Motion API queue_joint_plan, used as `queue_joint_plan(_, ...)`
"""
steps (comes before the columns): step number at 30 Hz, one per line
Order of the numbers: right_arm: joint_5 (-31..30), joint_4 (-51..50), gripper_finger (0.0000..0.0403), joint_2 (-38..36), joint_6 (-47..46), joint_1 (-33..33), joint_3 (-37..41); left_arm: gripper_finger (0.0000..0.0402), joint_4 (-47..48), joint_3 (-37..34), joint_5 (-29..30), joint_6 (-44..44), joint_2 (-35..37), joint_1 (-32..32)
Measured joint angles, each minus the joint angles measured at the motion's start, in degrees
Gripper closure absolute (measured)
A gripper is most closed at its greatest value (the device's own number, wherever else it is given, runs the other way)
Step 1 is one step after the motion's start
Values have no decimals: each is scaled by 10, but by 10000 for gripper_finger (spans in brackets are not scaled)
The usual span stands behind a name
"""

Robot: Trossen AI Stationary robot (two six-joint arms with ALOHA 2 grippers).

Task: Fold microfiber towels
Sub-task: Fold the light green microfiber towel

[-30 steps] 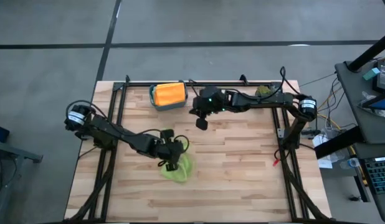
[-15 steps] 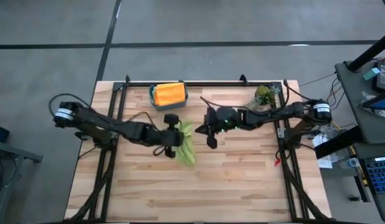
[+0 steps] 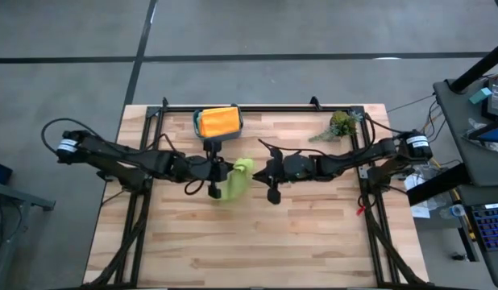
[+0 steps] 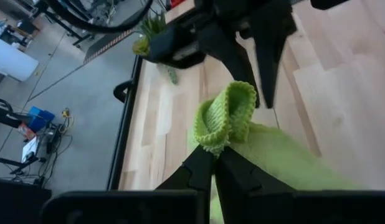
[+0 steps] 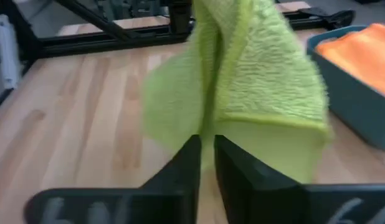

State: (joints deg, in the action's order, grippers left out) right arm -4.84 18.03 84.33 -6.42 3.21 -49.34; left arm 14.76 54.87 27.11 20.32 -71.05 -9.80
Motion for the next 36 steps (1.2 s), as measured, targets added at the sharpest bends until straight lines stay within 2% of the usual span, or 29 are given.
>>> queue_joint_plan(11,18,53,221,41,-60,4,-1,402,-42,0,0,-5,-28,0)
queue_joint_plan(16,16,57,196,70,-67,2,-16,402,-58,0,0,-7,-32,-2)
queue_joint_plan(18,16,63,207,79,-61,2,-22,402,-64,0,0,-19,-32,-2)
queue_joint_plan(20,16,63,234,83,-51,2,-28,402,-68,0,0,-30,-32,-2)
queue_joint_plan(25,16,47,362,70,-20,3,-30,401,-68,0,0,-54,-31,-2)
queue_joint_plan(26,17,39,377,64,-13,4,-30,399,-67,0,0,-57,-31,-2)
queue_joint_plan(30,29,-51,392,24,-10,11,-30,367,-51,-1,-13,-89,-31,0)
queue_joint_plan(36,100,-237,394,-35,-47,29,-29,297,-30,-21,-53,-110,-34,0)
